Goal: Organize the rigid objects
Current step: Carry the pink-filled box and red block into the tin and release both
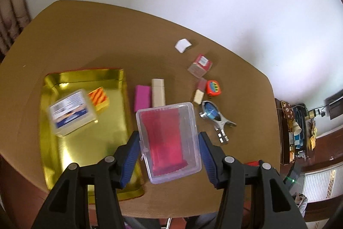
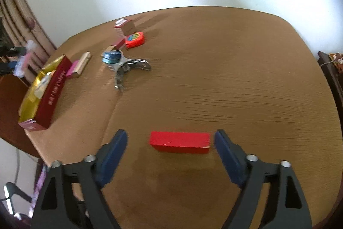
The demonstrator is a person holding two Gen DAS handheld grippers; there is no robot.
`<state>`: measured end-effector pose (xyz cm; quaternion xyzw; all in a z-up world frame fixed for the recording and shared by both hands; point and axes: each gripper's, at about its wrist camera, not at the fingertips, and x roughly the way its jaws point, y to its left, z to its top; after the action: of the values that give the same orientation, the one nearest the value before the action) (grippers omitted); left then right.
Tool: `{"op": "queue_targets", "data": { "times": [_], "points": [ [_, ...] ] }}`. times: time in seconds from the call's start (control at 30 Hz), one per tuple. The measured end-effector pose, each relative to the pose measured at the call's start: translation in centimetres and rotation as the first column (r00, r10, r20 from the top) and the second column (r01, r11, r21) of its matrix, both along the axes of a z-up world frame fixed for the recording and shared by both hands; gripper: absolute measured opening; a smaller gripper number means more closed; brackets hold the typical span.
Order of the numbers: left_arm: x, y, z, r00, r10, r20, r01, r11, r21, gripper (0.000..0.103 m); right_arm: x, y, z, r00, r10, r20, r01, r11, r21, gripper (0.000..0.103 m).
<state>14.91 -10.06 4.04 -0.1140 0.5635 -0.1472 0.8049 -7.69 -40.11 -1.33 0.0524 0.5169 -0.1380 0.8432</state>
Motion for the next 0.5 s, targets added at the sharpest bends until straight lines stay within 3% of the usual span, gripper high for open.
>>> {"op": "queue_targets", "data": {
  "times": [0.07, 0.23, 0.5],
  "points": [
    [-0.5, 1.1, -0.2, 1.0, 0.011, -0.006, -0.011, 1.0, 0.005, 0.056, 0.0, -0.3, -0.7, 1.0, -0.003, -0.013, 0.003, 1.0, 0.025, 0.059],
    [-1.2, 3.9, -0.6, 1.0, 0.029, -0.011, -0.029, 1.0, 0.013, 0.056, 0.1, 0.5, -0.1, 1.0, 0.015, -0.005, -0.015, 1.0, 0.007, 0.058],
    [-0.6, 9.5, -1.6, 0.993, 0.116, -0.024, -0.115, 0.993, 0.021, 0.056, 2.0, 6.3, 5.0, 0.983, 0.142, 0.115, -0.147, 0.988, 0.037, 0.058]
  ]
}}
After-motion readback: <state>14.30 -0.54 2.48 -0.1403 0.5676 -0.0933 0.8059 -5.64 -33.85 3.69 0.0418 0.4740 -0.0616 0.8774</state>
